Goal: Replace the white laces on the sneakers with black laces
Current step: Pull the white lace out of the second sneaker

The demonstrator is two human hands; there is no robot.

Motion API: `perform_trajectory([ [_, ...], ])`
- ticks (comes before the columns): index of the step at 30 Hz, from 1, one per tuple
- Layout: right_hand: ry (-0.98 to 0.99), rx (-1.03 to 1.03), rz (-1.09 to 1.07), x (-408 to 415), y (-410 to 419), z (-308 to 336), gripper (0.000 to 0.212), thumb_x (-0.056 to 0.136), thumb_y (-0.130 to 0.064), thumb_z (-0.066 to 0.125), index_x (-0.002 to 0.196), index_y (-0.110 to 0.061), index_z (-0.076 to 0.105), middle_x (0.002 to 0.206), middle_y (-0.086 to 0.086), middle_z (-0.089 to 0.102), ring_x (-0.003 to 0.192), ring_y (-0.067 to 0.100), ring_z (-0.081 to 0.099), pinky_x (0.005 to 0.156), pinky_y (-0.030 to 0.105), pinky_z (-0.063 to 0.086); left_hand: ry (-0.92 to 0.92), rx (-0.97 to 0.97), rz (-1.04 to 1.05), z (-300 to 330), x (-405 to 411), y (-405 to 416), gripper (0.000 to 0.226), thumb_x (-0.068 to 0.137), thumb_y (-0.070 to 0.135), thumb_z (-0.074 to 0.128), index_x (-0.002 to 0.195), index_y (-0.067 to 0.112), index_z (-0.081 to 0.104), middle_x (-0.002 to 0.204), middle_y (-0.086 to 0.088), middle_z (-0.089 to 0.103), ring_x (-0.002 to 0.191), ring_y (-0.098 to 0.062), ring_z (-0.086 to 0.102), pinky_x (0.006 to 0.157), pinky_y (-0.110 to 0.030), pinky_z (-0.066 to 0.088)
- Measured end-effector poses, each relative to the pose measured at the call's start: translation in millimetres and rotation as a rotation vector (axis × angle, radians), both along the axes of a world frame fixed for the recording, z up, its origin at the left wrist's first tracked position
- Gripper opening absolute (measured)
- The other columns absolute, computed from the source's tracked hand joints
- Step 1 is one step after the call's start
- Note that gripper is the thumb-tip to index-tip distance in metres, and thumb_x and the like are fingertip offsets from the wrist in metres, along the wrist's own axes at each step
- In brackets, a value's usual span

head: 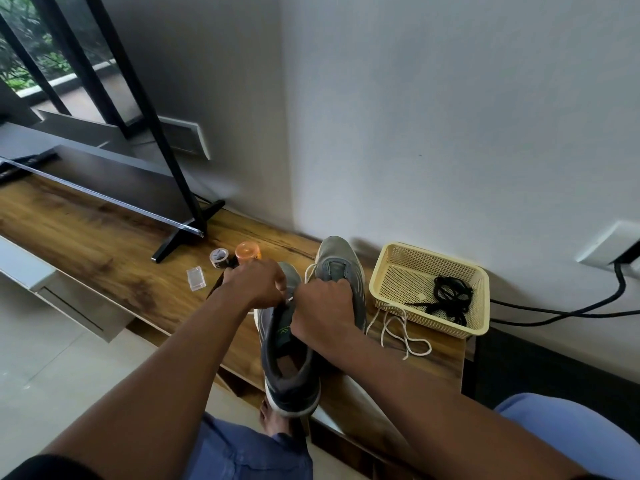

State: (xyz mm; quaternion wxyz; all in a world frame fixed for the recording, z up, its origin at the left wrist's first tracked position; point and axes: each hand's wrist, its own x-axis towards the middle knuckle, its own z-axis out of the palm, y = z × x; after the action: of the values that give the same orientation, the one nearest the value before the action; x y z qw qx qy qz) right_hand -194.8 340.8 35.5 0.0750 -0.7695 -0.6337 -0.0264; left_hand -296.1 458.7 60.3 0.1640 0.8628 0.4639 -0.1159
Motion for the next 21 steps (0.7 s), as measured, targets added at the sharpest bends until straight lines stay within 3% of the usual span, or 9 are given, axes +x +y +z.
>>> perform_trajectory([
  [3,-0.03,-0.012,-0.005,0,1,0,0.048,0.073,-0.023,0.073,0.056,-0.023,0.028,0.051,-0.006,0.027,0.046,0.016,0.025,0.068,0.038,0.029,-0.054,0.065,0.095,-1,0,1,0.013,0.086,0.036,0.076,0.095,0.027,0.072,0.1,-0.001,0.069,0.099,-0.025,0.065,0.094,-0.044,0.055],
  [5,-0.04,-0.008,-0.004,0,0,1,0.034,0.073,-0.023,0.074,0.06,-0.022,0.042,0.054,-0.005,0.032,0.048,0.021,0.038,0.067,0.038,0.03,-0.105,0.14,0.268,5,-7,7,0.024,0.081,0.035,0.076,0.091,0.016,0.067,0.089,-0.007,0.065,0.091,-0.027,0.064,0.083,-0.037,0.055],
  [8,-0.053,-0.023,0.003,1,2,-1,0.032,0.075,-0.023,0.071,0.064,-0.022,0.041,0.062,0.0,0.043,0.054,0.024,0.042,0.067,0.038,0.031,-0.156,0.18,0.467,12,-29,19,0.055,0.067,0.064,0.084,0.082,0.013,0.066,0.088,-0.01,0.068,0.092,-0.031,0.066,0.095,-0.045,0.054],
  [9,-0.055,-0.022,0.007,1,2,-1,0.035,0.075,-0.022,0.07,0.063,-0.022,0.038,0.065,0.001,0.045,0.056,0.024,0.04,0.068,0.038,0.031,-0.14,0.182,0.481,12,-35,21,0.056,0.067,0.067,0.08,0.082,0.015,0.067,0.087,-0.009,0.068,0.092,-0.031,0.066,0.098,-0.047,0.053],
  [12,-0.044,-0.022,0.006,-1,3,-1,0.033,0.074,-0.021,0.069,0.065,-0.022,0.037,0.072,0.004,0.049,0.058,0.025,0.038,0.07,0.039,0.03,-0.117,0.161,0.399,10,-35,17,0.03,0.083,0.052,0.068,0.091,0.023,0.073,0.097,-0.007,0.071,0.097,-0.031,0.065,0.098,-0.046,0.053],
  [15,-0.034,-0.015,0.002,-1,3,-2,0.039,0.075,-0.021,0.068,0.062,-0.022,0.032,0.073,0.004,0.048,0.058,0.025,0.036,0.07,0.039,0.03,-0.218,0.083,0.209,12,-18,9,0.008,0.086,0.035,0.071,0.088,0.039,0.077,0.107,0.007,0.074,0.109,-0.023,0.065,0.098,-0.041,0.055],
  [18,-0.012,0.01,0.0,0,2,-1,0.036,0.076,-0.022,0.07,0.065,-0.024,0.036,0.069,0.002,0.044,0.059,0.024,0.04,0.07,0.038,0.032,-0.117,-0.017,0.01,12,-4,-3,0.015,0.081,0.035,0.08,0.079,0.045,0.07,0.099,0.018,0.068,0.111,-0.017,0.064,0.102,-0.046,0.053],
  [21,0.003,0.015,0.002,0,1,-1,0.033,0.074,-0.021,0.071,0.069,-0.025,0.039,0.067,0.001,0.044,0.059,0.024,0.042,0.069,0.038,0.033,-0.054,0.023,-0.03,6,4,-10,0.018,0.084,0.032,0.08,0.08,0.042,0.065,0.102,0.015,0.064,0.114,-0.02,0.062,0.103,-0.05,0.051],
])
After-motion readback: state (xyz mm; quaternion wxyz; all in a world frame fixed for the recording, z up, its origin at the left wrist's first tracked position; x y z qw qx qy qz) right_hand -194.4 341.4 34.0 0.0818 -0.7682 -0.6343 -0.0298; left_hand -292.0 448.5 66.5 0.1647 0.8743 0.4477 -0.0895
